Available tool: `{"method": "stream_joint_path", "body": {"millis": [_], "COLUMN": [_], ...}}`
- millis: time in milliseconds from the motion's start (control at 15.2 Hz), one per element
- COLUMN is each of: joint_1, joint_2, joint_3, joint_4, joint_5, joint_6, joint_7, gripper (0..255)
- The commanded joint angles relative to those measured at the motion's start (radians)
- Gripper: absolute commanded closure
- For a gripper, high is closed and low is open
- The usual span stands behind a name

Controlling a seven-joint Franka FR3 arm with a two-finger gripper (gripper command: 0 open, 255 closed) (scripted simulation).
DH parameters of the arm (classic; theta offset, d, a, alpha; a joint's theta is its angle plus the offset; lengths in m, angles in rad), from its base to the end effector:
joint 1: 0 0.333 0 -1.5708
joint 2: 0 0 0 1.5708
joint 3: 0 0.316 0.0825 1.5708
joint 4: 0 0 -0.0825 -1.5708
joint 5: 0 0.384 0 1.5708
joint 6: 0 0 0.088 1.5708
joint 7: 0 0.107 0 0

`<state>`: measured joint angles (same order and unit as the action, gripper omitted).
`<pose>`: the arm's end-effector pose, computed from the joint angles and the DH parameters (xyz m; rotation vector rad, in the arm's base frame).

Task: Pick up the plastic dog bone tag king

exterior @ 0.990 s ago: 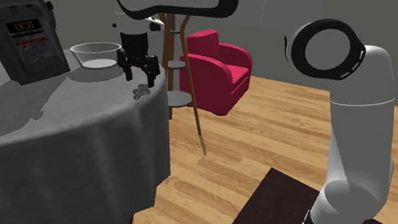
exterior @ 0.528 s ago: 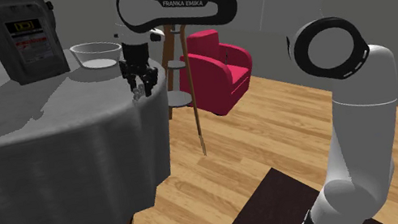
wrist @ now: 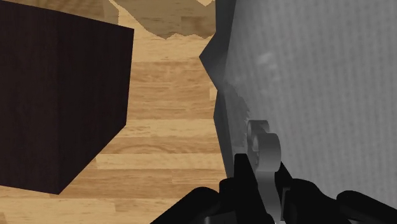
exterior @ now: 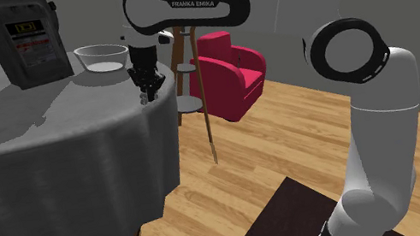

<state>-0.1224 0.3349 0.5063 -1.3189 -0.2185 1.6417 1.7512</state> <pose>0.6287 0.1725 0.5683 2.4176 -1.9972 0.1010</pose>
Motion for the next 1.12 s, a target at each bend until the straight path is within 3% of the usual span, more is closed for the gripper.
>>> {"method": "stream_joint_path", "body": {"millis": [0,1056], "joint_1": [0.0,0.088], "joint_2": [-0.002,0.115], "joint_3": [0.0,-0.004], "joint_4": [-0.003,0.384], "joint_5": [0.001,-0.058], "joint_6": [0.001,-0.274], "joint_7": [0.0,-0.009], "gripper": [255,255]}}
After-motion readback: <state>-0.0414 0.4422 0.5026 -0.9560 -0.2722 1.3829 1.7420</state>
